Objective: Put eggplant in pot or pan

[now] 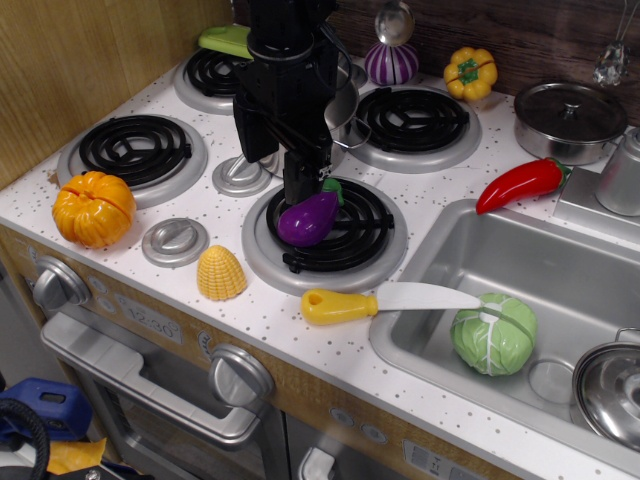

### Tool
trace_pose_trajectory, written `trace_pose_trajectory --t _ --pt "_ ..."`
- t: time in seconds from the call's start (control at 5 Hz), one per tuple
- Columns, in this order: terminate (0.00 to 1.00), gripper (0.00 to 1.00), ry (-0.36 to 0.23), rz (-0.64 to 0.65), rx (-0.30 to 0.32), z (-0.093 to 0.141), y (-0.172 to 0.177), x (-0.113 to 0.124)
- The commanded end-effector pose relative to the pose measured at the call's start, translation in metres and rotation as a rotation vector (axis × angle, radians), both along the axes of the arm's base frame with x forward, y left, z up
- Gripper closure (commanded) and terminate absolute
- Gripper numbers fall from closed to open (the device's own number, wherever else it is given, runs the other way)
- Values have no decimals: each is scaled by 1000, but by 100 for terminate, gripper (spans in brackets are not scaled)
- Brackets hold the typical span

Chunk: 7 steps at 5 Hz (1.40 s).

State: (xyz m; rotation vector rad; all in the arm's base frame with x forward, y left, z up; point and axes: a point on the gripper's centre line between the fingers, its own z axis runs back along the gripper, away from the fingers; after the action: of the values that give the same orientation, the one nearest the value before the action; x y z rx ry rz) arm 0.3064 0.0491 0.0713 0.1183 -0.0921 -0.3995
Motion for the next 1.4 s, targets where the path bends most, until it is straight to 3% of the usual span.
trace_pose_trajectory --t 0.0,0.4,0.6,1.2 --pt "0 0 0 0 0 0 0 0" --pt "0 0 -41 191 -22 -10 -9 4" --pt "0 0 -93 274 -2 -20 -17 8" --pt "0 0 -133 311 5 -41 -17 12"
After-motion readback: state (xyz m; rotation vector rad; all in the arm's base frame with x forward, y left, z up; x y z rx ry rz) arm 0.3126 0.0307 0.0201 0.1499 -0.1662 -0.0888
